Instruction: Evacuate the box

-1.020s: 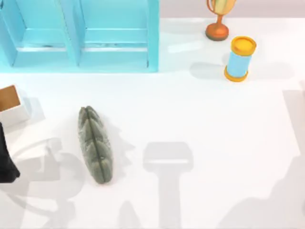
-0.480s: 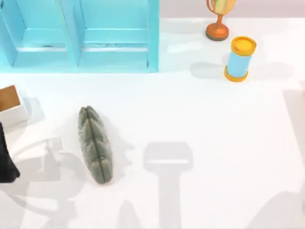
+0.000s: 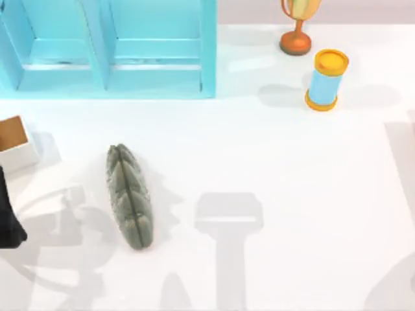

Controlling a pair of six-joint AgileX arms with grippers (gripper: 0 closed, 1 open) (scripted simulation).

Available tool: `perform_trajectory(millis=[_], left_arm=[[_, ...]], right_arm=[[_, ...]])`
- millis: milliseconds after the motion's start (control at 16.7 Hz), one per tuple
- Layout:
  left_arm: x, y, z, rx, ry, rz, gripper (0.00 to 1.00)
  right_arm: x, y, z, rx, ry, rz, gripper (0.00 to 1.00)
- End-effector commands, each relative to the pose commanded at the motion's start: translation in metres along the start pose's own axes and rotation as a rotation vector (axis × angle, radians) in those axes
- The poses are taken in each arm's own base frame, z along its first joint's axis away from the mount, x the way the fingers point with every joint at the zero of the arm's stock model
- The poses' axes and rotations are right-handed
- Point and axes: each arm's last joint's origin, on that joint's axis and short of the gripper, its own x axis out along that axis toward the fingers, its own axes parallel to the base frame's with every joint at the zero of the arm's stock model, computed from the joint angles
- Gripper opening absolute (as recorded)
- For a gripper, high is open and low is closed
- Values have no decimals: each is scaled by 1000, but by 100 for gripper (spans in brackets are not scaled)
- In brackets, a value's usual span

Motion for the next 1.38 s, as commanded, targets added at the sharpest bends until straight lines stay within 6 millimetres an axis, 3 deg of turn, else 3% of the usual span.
perform_trajectory(millis=[60, 840, 1380], left_arm=[[0, 0, 0, 0, 0, 0, 100], [0, 0, 0, 0, 0, 0, 100], [0, 0, 0, 0, 0, 0, 100]], right_arm=[[0, 0, 0, 0, 0, 0, 100], [0, 0, 0, 0, 0, 0, 2], [-1, 0, 0, 1, -2, -1, 0]])
